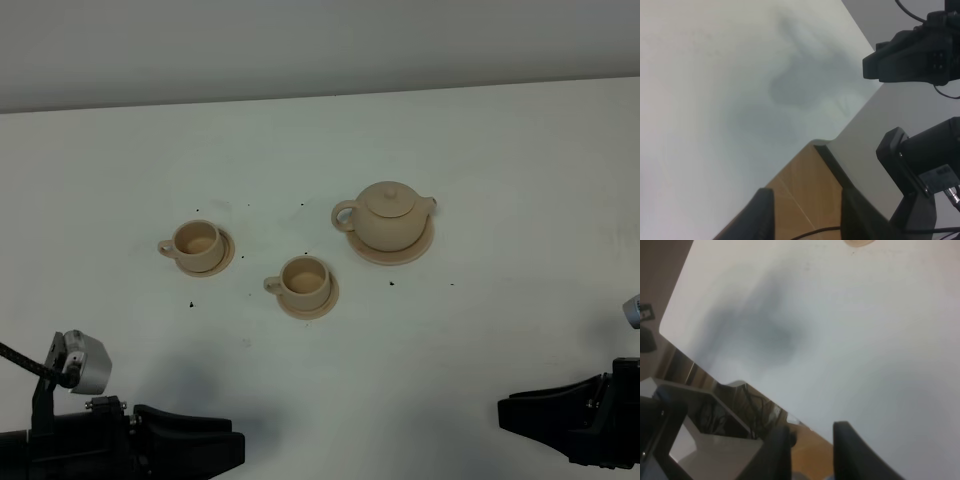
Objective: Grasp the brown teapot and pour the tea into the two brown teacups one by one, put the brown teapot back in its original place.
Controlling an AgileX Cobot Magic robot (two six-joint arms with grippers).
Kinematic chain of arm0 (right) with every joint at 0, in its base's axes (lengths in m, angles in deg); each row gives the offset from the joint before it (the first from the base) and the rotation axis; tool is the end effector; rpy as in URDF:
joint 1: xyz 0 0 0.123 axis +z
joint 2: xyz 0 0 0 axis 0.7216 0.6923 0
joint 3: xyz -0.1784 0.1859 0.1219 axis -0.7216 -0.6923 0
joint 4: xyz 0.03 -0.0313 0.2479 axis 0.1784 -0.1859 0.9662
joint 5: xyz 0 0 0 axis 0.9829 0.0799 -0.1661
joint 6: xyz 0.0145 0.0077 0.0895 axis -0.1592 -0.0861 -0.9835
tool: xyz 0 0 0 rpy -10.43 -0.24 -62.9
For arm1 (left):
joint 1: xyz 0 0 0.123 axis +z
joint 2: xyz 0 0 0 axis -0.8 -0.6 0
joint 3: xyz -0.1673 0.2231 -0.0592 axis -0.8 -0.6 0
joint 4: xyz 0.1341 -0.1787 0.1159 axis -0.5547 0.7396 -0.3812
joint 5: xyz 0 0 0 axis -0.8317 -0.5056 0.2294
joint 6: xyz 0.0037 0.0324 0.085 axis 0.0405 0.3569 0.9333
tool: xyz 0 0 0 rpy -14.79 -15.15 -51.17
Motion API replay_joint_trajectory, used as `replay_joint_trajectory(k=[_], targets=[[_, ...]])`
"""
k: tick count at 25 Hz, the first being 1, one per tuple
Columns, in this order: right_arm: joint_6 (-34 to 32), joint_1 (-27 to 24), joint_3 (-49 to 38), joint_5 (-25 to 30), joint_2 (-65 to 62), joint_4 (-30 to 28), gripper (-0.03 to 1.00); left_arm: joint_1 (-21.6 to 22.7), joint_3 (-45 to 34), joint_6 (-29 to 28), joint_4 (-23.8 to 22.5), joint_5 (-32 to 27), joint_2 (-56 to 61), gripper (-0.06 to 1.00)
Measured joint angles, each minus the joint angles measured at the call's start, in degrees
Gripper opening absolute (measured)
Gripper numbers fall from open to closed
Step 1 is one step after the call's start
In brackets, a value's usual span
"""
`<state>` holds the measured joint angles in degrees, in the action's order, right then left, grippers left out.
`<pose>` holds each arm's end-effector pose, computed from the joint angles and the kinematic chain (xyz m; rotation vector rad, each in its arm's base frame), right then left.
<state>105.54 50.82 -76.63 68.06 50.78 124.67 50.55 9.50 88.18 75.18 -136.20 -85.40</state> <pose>0.1243 0.0821 0.1665 -0.4637 2.3623 1.1772 0.1144 -0.0777 0.1632 0.4702 2.2708 -1.1358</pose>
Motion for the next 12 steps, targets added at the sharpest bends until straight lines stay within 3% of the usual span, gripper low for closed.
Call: replay_joint_trajectory(k=[12], targets=[[1.09,0.0,0.5,0.0,0.0,0.99,0.24,0.0,1.55,0.07,1.94,-0.17,0.0,0.37]])
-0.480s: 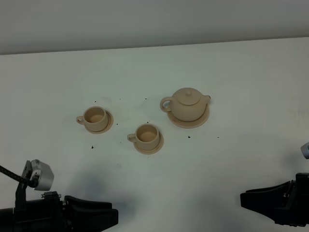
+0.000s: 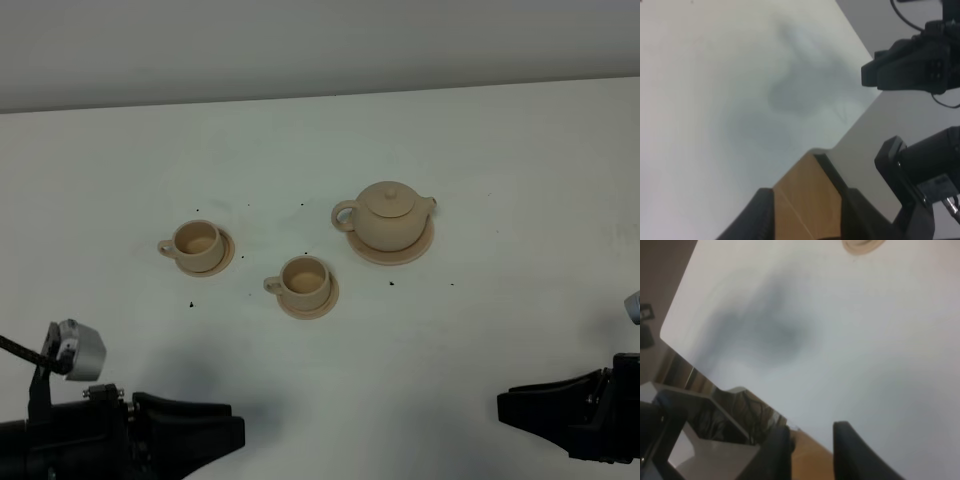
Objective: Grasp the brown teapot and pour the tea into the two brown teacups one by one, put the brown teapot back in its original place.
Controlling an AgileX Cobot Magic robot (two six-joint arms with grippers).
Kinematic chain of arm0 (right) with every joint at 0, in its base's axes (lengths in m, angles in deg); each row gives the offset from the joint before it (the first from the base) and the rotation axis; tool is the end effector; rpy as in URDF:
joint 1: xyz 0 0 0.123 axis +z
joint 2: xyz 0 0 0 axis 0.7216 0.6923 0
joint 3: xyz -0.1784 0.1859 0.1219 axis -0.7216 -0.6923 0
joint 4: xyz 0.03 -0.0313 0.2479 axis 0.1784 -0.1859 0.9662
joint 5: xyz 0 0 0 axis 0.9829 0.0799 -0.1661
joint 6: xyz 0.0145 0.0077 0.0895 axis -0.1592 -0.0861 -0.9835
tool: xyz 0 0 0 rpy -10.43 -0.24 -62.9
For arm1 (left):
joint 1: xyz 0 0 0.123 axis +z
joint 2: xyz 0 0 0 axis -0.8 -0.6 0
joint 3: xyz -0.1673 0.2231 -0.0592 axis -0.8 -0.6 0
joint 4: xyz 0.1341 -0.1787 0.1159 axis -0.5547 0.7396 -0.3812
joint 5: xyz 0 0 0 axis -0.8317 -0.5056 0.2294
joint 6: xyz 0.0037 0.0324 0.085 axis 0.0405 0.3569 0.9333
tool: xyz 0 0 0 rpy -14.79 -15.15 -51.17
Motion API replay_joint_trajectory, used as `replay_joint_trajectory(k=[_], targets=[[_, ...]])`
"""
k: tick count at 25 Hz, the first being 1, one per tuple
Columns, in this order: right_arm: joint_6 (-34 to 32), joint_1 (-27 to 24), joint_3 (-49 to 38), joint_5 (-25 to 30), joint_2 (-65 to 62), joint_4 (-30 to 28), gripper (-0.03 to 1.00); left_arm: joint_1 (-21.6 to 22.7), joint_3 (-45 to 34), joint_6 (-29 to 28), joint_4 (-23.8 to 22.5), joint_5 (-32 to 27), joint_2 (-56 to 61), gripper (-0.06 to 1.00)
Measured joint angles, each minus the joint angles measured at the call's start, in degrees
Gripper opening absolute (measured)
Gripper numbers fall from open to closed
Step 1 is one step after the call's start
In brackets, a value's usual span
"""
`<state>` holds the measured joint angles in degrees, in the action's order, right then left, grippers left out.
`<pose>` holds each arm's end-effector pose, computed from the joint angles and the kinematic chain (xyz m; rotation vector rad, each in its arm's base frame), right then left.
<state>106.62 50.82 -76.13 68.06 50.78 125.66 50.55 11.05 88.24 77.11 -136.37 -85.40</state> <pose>0.1273 0.0824 0.1691 -0.4681 2.3381 1.1713 0.1224 -0.0782 0.1704 0.4446 2.2317 -1.1363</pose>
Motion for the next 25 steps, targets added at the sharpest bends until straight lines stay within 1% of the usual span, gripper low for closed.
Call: replay_joint_trajectory(k=[3,5,7,8,11,14,15,18,20,21,23,24,25], targets=[[0.03,0.0,2.42,0.18,0.0,-0.12,0.24,0.0,4.76,-1.31,0.31,-1.03,0.0,0.37],[-0.52,0.0,4.6,0.84,0.0,-0.95,0.24,0.0,9.52,-4.72,-1.03,-1.48,0.0,0.37],[-2.38,0.0,7.2,1.27,0.0,-2.71,0.24,0.0,14.57,-9.68,-4.47,-1.67,0.0,0.37],[-3.43,0.0,8.52,1.42,0.0,-3.95,0.24,0.0,17.46,-13.03,-7.1,-1.73,0.11,0.37],[-7.05,0.0,12.19,1.68,0.0,-7.55,0.24,0.0,25.83,-24.1,-16.96,-1.25,1.71,0.37],[-9.85,0.0,15.91,1.79,0.0,-10.79,0.24,0.0,33.12,-37.03,-30.15,0.9,5.57,0.37],[-11.0,0.0,17.29,1.79,0.0,-11.75,0.24,0.0,35.14,-42.17,-34.27,1.84,7.34,0.37],[-13.78,0.0,21.07,1.85,0.06,-14.25,0.24,0.0,38.05,-56.8,-49.34,2.9,13.3,0.37],[-15.21,0.0,23.08,1.57,0.06,-15.38,0.24,0.0,38.3,-67.32,-61.3,1.35,17.51,0.37],[-15.7,0.0,23.97,1.31,0.06,-15.71,0.24,0.0,38.3,-71.58,-67.41,0.13,19.81,0.37],[-16.24,0.0,25.28,1.14,0.06,-16.21,0.24,0.0,38.3,-80.84,-77.73,-3.26,24.07,0.37],[-16.46,0.0,25.81,1.08,0.07,-16.21,0.24,0.0,38.3,-84.41,-82.32,-4.73,26.41,0.37],[-16.59,0.0,26.21,1.08,0.07,-16.26,0.24,0.0,38.3,-86.79,-85.44,-6.38,28.73,0.37]])
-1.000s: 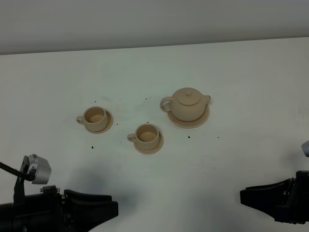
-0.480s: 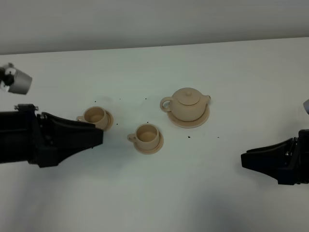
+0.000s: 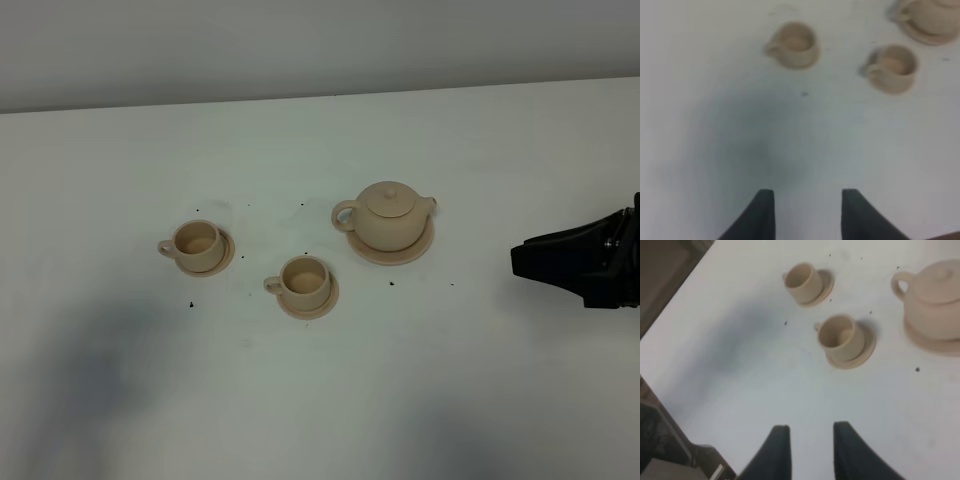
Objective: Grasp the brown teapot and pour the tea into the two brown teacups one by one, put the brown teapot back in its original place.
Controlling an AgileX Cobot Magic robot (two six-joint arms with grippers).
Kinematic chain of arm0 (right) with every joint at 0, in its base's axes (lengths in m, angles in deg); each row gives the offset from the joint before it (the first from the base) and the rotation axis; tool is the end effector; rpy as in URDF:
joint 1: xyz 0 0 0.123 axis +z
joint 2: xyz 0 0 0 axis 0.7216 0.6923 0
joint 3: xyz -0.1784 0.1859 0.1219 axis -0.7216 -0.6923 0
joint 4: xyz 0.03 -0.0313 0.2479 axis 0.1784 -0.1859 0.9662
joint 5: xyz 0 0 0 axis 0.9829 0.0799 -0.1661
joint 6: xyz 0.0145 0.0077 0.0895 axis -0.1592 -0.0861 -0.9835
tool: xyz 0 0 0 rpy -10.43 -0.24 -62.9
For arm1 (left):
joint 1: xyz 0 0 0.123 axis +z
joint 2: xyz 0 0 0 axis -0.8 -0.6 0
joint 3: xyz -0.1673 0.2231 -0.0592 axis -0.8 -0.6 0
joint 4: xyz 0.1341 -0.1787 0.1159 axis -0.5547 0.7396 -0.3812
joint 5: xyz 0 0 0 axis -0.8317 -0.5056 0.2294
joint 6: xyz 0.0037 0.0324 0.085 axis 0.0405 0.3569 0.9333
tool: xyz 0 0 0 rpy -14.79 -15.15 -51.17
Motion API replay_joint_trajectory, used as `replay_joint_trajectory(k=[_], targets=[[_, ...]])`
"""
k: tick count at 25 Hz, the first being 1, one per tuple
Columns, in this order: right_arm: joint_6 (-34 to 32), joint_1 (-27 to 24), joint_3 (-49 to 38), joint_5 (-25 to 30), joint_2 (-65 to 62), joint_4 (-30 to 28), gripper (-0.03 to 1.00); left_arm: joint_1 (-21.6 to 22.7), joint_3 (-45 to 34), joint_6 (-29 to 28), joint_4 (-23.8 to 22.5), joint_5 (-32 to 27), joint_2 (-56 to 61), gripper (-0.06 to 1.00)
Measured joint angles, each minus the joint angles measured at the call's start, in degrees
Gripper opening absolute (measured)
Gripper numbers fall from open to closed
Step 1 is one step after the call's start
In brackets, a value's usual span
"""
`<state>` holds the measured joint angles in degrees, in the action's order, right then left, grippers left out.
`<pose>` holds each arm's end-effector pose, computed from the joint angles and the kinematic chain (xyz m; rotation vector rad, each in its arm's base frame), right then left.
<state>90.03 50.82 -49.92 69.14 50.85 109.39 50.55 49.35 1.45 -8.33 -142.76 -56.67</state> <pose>0.1986 0.0847 0.2640 -0.6515 2.1907 0.9802 0.0983 -0.0126 0.3468 0.1380 2.3350 -0.1111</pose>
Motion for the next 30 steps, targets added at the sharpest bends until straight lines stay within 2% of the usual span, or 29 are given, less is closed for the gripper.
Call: replay_joint_trajectory(k=[1,3,8,12,17,30], targets=[[0.0,0.0,0.15,0.0,0.0,0.0,0.24,0.0,0.0,-1.97,-2.82,-1.48,2.3,0.37],[0.0,0.0,0.17,0.0,0.0,-0.1,0.24,0.0,-0.92,-3.72,-5.42,-3.26,6.44,0.37],[0.0,0.0,0.17,0.0,0.0,-0.16,0.24,0.0,-9.62,-4.48,-6.03,-3.83,16.03,0.37],[-0.15,0.0,0.17,0.24,0.0,-0.16,0.24,0.0,-14.13,-6.4,-9.24,-3.44,21.2,0.37],[-0.39,0.0,0.17,0.49,0.0,-0.21,0.24,0.0,-17.78,-8.42,-9.96,-1.34,25.31,0.37],[-0.54,0.0,0.17,-0.58,0.0,-0.17,0.24,0.0,-18.05,-8.79,-9.96,-0.16,32.01,0.37]])
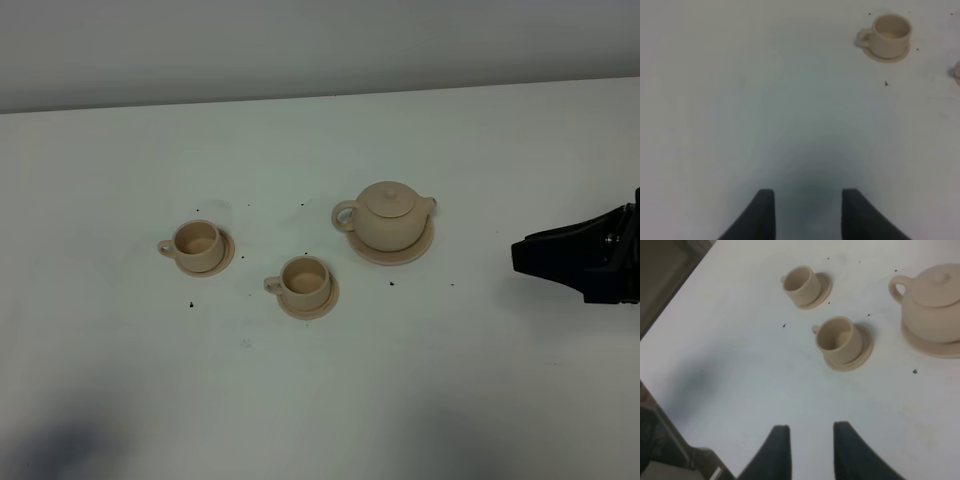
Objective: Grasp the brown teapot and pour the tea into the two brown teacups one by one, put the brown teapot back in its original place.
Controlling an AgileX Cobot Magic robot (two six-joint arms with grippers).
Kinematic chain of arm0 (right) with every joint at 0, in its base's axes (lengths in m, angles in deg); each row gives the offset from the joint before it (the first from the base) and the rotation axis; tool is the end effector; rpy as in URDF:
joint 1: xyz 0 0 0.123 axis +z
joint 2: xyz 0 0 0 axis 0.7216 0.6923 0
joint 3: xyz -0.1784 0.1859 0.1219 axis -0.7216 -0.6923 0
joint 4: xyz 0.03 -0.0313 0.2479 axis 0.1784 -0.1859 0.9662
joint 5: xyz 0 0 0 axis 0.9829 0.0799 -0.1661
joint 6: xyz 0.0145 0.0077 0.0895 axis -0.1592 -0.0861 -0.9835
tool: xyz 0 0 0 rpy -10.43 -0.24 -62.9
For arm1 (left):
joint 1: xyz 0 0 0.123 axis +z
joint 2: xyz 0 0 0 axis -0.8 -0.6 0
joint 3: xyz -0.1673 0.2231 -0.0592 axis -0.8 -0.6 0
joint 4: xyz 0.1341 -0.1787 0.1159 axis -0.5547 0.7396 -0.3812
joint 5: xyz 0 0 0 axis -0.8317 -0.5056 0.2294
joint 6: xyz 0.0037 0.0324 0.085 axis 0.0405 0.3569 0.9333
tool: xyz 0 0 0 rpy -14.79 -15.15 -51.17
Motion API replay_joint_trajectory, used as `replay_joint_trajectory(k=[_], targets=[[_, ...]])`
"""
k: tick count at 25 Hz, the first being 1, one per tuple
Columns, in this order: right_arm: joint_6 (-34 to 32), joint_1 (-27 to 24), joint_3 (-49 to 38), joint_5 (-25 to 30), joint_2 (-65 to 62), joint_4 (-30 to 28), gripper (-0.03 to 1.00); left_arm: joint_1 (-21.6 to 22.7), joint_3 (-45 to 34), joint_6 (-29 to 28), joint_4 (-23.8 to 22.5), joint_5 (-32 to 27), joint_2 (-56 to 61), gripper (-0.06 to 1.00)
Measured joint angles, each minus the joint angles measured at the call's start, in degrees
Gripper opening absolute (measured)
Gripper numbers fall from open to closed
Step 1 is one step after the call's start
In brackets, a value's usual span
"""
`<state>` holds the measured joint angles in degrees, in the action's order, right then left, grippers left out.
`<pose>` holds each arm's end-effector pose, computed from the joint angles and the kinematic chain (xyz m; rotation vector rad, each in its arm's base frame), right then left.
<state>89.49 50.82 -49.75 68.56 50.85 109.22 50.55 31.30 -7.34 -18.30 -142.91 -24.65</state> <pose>0.1997 0.0842 0.2645 -0.6387 2.1942 0.9711 0.0090 0.0050 0.2805 -0.0198 2.0994 0.0169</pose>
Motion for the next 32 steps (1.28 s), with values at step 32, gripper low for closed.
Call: replay_joint_trajectory(k=[32], targets=[[-13.34,22.14,49.31,-7.03,40.03,-28.94,0.28,0.0,-0.08,0.05,-0.05,-0.1,4.35,0.37]])
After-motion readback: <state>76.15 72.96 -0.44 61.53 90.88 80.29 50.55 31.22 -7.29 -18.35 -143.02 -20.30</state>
